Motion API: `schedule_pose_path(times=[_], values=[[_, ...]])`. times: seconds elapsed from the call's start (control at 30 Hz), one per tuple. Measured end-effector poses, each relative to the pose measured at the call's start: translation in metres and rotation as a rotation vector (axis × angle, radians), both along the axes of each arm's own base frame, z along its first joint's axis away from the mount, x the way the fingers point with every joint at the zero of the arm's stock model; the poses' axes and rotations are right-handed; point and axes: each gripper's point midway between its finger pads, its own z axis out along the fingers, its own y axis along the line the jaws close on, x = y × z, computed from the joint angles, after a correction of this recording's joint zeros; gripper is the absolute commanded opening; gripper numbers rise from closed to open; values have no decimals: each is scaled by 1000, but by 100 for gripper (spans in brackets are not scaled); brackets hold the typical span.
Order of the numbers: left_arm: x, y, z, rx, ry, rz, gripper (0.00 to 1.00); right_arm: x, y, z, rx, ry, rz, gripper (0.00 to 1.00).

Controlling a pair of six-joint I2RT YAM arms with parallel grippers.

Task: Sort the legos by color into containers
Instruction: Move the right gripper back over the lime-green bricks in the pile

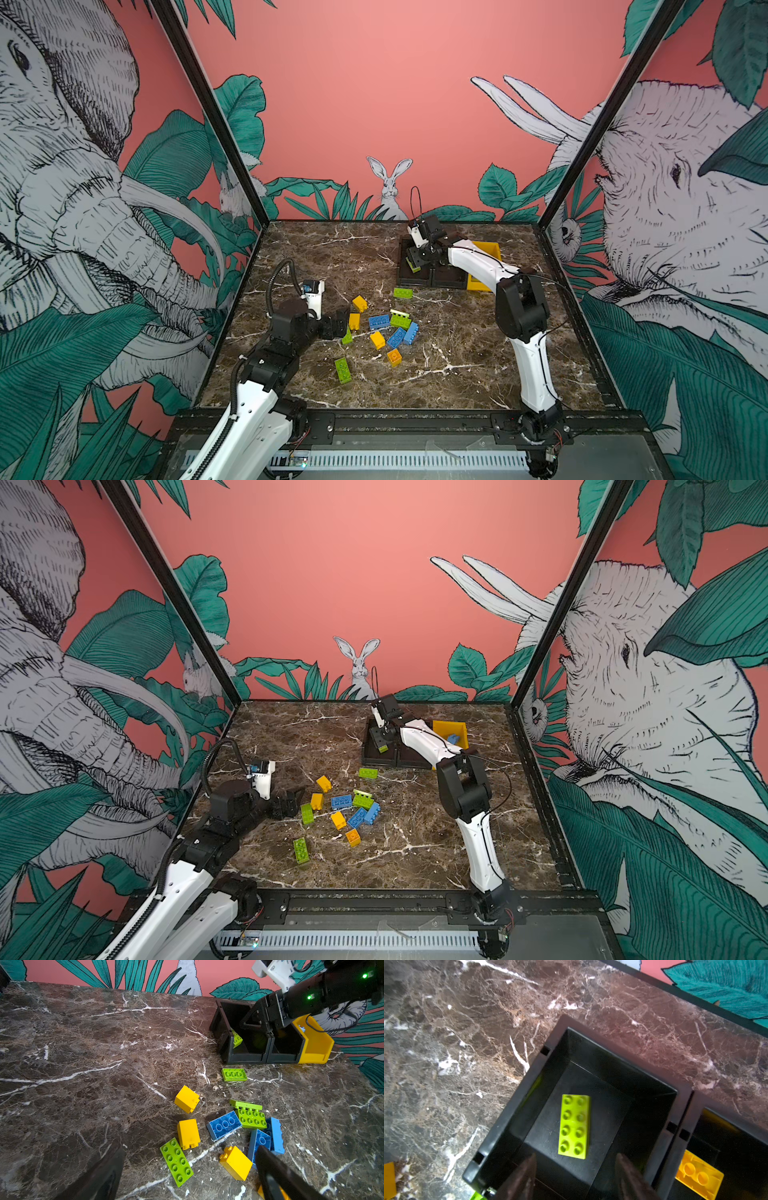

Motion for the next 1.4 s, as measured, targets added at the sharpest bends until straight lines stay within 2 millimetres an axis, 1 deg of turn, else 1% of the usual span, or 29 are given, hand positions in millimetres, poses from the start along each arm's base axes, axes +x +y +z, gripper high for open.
schedule_pose_path(times=[0.03,0.1,0.13,0.17,0.2,0.27,0.37,0.43,0.5,0.6,0.67,0.77,0.97,1.07,1.23,1.4], values=[[0,0,0,0,0,0,99,-2,0,0,1,4,3,66],[0,0,-1,1,2,0,99,-15,-2,0,16,26,20,68],[0,0,-1,2,3,0,99,-26,-5,4,28,34,30,68],[0,0,-1,2,3,0,99,-34,-7,4,34,48,39,68],[0,0,-1,1,4,0,99,-49,-10,10,52,60,50,68],[0,0,-1,1,2,0,99,-73,-16,18,89,70,69,68],[2,-1,0,0,0,0,99,-101,-19,26,141,72,94,68],[2,-1,-1,0,1,0,99,-114,-19,22,159,80,111,69],[3,-1,-2,1,4,-1,99,-125,-18,7,162,110,128,70],[4,-2,-3,0,8,-4,99,-137,-17,-20,147,173,144,72],[5,-3,-3,0,11,-5,99,-141,-14,-38,134,210,155,73],[4,-3,-3,0,10,-5,99,-142,-10,-54,121,232,168,74],[3,-2,0,-3,-2,-4,99,-132,4,-72,101,241,199,75],[3,-2,1,-4,-7,-3,99,-124,12,-76,91,229,216,75],[3,-1,1,-2,-7,0,99,-113,23,-76,82,202,237,76],[2,-1,0,0,-1,0,99,-107,32,-77,64,186,258,75]])
